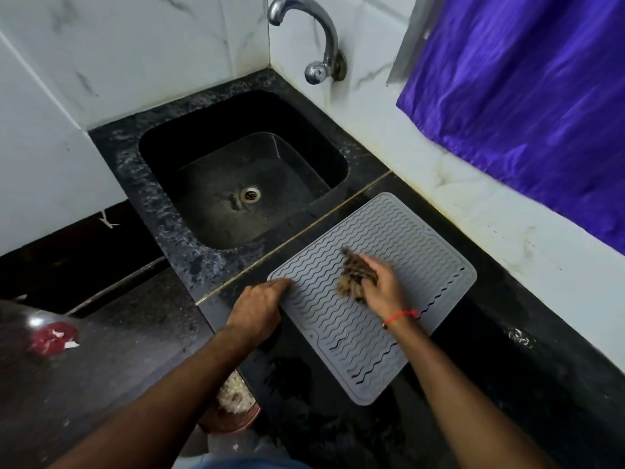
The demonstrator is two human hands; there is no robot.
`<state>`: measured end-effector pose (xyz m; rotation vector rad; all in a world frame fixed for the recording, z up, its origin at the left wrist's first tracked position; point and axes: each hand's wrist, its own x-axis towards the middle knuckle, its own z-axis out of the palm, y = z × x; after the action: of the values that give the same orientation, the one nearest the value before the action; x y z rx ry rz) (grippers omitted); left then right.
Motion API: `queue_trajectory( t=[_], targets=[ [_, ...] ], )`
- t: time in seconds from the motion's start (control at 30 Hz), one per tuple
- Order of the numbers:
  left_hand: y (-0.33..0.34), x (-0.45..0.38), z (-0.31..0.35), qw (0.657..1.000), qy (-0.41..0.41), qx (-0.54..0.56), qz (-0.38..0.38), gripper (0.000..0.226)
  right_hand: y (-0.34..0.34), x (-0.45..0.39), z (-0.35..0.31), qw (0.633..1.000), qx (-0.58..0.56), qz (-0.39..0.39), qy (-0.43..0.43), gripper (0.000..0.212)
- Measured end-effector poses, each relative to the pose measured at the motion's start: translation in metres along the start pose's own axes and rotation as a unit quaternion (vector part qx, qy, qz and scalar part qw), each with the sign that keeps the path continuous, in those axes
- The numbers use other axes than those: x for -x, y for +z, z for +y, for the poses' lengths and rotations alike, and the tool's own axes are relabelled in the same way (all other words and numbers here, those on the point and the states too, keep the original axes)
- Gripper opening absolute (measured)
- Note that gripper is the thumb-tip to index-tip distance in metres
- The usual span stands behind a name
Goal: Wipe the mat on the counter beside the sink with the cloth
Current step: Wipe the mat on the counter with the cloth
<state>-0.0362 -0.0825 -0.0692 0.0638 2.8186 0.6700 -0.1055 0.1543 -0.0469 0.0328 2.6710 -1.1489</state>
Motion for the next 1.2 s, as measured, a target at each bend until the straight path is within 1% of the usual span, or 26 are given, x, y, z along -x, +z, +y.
queue_trajectory(
  t=[0.07, 0.13, 0.23, 0.3, 0.4, 0.47, 0.53, 0.57, 0.6, 0.63, 0.7, 0.73, 0.77, 0.8, 0.83, 0.87, 0.9, 0.93, 0.97, 1.03, 1.1, 1.17, 1.2],
  targets=[
    [0.001, -0.003, -0.001, 1.0, -0.005, 0.001, -0.004, 0.065, 0.006, -0.026, 0.007, 0.995, 0.096, 0.023, -0.012, 0.045],
    [0.001, -0.007, -0.003, 1.0, -0.008, -0.001, -0.014, 0.069, 0.023, -0.03, 0.008, 0.988, 0.153, 0.022, -0.02, 0.039],
    [0.0, -0.01, -0.004, 1.0, -0.011, 0.008, -0.008, 0.067, 0.053, -0.009, 0.003, 0.969, 0.226, 0.032, -0.093, 0.037],
    [-0.001, -0.009, -0.003, 1.0, -0.009, 0.019, 0.007, 0.064, 0.077, 0.012, 0.001, 0.96, 0.244, 0.022, -0.137, 0.035],
    [0.001, -0.009, -0.005, 0.999, 0.0, 0.031, 0.023, 0.062, 0.108, 0.049, -0.01, 0.958, 0.225, -0.037, -0.173, 0.035],
    [0.002, -0.009, -0.008, 0.998, -0.002, 0.047, 0.029, 0.061, 0.113, 0.064, -0.016, 0.955, 0.19, -0.1, -0.207, 0.035],
    [0.001, -0.008, -0.009, 0.994, -0.012, 0.099, 0.041, 0.056, 0.096, 0.059, -0.021, 0.958, 0.111, -0.163, -0.207, 0.035],
    [0.0, -0.006, -0.011, 0.99, -0.018, 0.129, 0.052, 0.052, 0.084, 0.05, -0.024, 0.964, 0.064, -0.171, -0.192, 0.037],
    [-0.001, -0.004, -0.013, 0.987, -0.017, 0.144, 0.064, 0.051, 0.071, 0.038, -0.027, 0.973, 0.021, -0.157, -0.166, 0.04],
    [-0.002, 0.0, -0.015, 0.987, -0.006, 0.138, 0.076, 0.05, 0.058, 0.025, -0.031, 0.983, -0.013, -0.126, -0.134, 0.041],
    [-0.001, 0.008, -0.018, 0.995, 0.028, 0.063, 0.076, 0.046, 0.041, 0.003, -0.037, 0.991, -0.046, -0.066, -0.103, 0.041],
    [0.0, 0.012, -0.017, 0.998, 0.031, 0.008, 0.055, 0.044, 0.037, -0.005, -0.042, 0.991, -0.034, -0.055, -0.12, 0.041],
    [0.001, 0.015, -0.015, 0.999, 0.019, -0.042, 0.025, 0.043, 0.037, -0.012, -0.046, 0.986, -0.002, -0.066, -0.152, 0.041],
    [0.002, 0.017, -0.012, 0.996, 0.002, -0.084, -0.001, 0.044, 0.04, -0.017, -0.049, 0.975, 0.037, -0.098, -0.196, 0.044],
    [0.003, 0.019, -0.009, 0.992, -0.012, -0.12, -0.02, 0.045, 0.045, -0.019, -0.049, 0.955, 0.087, -0.146, -0.244, 0.047],
    [0.003, 0.02, -0.007, 0.988, -0.02, -0.152, -0.034, 0.045, 0.052, -0.02, -0.048, 0.924, 0.154, -0.187, -0.297, 0.051],
    [0.003, 0.021, -0.005, 0.983, -0.02, -0.178, -0.042, 0.043, 0.06, -0.019, -0.044, 0.885, 0.231, -0.206, -0.348, 0.055],
    [0.004, 0.021, -0.005, 0.979, -0.015, -0.197, -0.045, 0.041, 0.068, -0.018, -0.039, 0.847, 0.293, -0.197, -0.397, 0.058],
    [0.004, 0.021, -0.007, 0.976, -0.01, -0.212, -0.049, 0.04, 0.073, -0.018, -0.033, 0.824, 0.324, -0.173, -0.432, 0.059],
    [0.002, 0.02, -0.011, 0.97, -0.007, -0.233, -0.062, 0.042, 0.075, -0.028, -0.02, 0.799, 0.331, -0.137, -0.483, 0.05],
    [0.002, 0.019, -0.012, 0.966, -0.015, -0.245, -0.08, 0.045, 0.065, -0.046, -0.013, 0.771, 0.349, -0.135, -0.515, 0.045],
    [0.005, 0.015, -0.012, 0.967, -0.022, -0.243, -0.075, 0.047, 0.048, -0.067, -0.008, 0.746, 0.388, -0.141, -0.522, 0.046],
    [0.007, 0.014, -0.011, 0.97, -0.019, -0.235, -0.061, 0.048, 0.038, -0.077, -0.008, 0.737, 0.408, -0.141, -0.52, 0.045]
  ],
)
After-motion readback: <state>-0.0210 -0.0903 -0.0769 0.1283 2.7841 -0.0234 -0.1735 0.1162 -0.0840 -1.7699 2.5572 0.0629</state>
